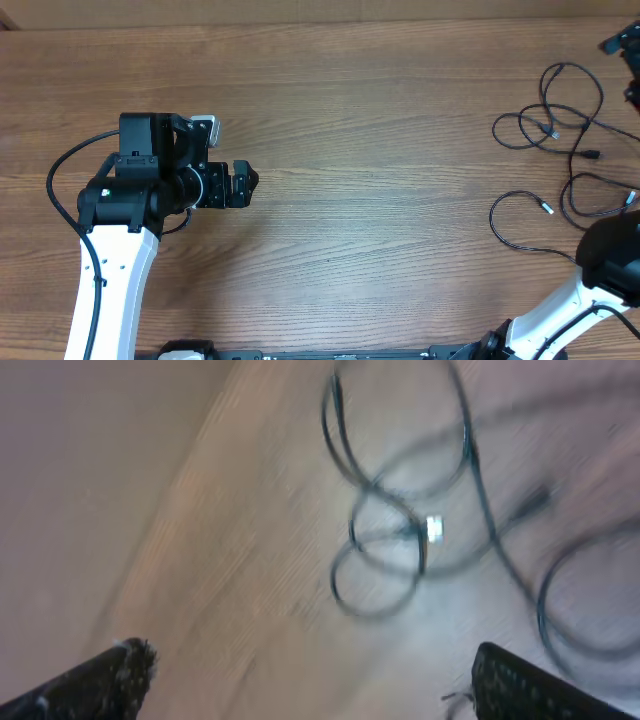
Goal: Untangle cables
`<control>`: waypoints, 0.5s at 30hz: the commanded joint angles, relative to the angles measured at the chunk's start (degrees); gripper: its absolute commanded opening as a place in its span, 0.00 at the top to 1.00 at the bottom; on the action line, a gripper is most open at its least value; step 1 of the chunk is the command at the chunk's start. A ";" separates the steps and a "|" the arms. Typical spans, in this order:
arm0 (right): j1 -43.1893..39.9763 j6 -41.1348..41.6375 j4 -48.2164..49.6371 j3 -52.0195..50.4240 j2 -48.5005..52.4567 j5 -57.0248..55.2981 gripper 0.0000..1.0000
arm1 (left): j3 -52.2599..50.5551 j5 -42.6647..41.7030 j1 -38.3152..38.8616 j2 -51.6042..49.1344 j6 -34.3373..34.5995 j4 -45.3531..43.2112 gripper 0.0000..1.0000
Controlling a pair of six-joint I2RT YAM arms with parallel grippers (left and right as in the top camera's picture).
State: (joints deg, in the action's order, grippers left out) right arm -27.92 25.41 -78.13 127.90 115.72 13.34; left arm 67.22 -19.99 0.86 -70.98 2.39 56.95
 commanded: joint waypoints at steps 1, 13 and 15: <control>2.93 -0.39 -3.39 0.72 0.11 0.44 0.00 | 0.24 -0.76 -0.15 0.59 -1.57 -0.24 0.00; 18.36 -0.42 -13.25 0.72 0.13 0.33 0.00 | 0.24 -0.76 -0.15 0.59 -1.57 -0.24 0.00; 19.98 -0.20 -12.98 0.72 0.13 0.35 0.00 | 0.24 -0.76 -0.15 0.59 -1.57 -0.24 0.00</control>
State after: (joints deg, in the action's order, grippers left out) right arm -9.43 25.41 -91.31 127.90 115.74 13.34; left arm 67.22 -19.99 0.86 -70.98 2.39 56.97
